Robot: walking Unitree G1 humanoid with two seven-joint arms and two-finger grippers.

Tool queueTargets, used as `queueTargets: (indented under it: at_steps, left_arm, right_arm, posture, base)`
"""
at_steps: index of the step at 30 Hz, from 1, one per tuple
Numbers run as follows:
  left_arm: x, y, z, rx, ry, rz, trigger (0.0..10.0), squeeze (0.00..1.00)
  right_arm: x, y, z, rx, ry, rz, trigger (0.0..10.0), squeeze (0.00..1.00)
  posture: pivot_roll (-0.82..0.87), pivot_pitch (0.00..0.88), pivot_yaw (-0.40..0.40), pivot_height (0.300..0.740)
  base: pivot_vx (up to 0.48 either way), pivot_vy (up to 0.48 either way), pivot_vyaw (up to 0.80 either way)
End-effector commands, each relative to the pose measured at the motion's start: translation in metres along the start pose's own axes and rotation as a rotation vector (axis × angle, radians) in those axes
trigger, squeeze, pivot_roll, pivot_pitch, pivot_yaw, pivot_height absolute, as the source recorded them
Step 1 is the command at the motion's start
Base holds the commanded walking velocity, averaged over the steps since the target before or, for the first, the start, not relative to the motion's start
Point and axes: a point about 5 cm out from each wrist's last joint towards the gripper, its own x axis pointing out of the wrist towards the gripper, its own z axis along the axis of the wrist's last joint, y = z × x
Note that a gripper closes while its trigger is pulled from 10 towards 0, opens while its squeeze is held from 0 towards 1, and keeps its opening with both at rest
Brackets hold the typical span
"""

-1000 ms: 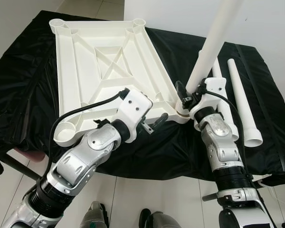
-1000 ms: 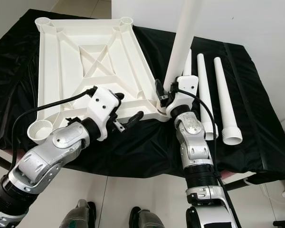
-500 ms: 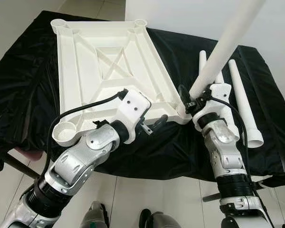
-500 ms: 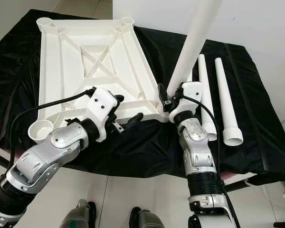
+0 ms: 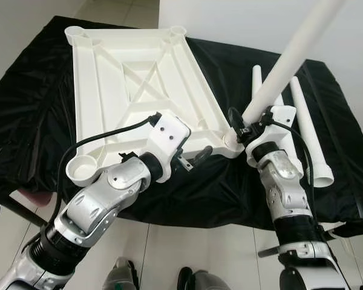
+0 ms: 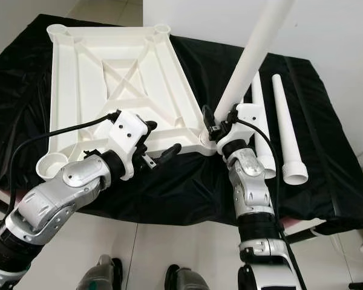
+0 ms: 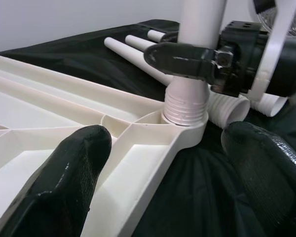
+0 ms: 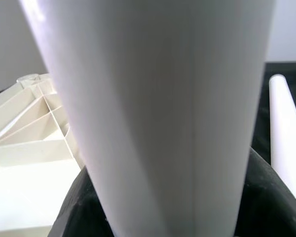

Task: Building children table

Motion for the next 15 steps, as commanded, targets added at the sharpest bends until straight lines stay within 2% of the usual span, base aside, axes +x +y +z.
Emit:
queueTargets:
  at_steps: [1, 11, 12, 15]
  left_arm:
    - [-0.001, -0.018, 0.004, 0.010, -0.005, -0.265, 10.0, 0.00]
    - [-0.002, -0.017, 0.004, 0.001, -0.001, -0.255, 10.0, 0.00]
    - [-0.003, -0.016, 0.004, -0.001, 0.000, -0.248, 10.0, 0.00]
    - [-0.003, -0.016, 0.004, -0.002, 0.001, -0.245, 10.0, 0.00]
  right_arm:
    - [-0.005, -0.004, -0.021, 0.037, 0.105, -0.025, 10.0, 0.00]
    - [-0.008, 0.000, -0.027, 0.075, 0.088, -0.030, 10.0, 0.00]
    - [-0.014, 0.004, -0.029, 0.080, 0.070, -0.029, 10.0, 0.00]
    - [-0.018, 0.006, -0.029, 0.094, 0.044, -0.034, 10.0, 0.00]
  posture:
    - [0.12, 0.166, -0.065, 0.740]
    - [0.12, 0.169, -0.067, 0.740]
    - [0.13, 0.178, -0.072, 0.740]
    - [0.13, 0.183, -0.075, 0.740]
  base:
    - [0.000, 0.000, 0.00]
    - [0.000, 0.000, 0.00]
    - [0.000, 0.000, 0.00]
    - [0.000, 0.000, 0.00]
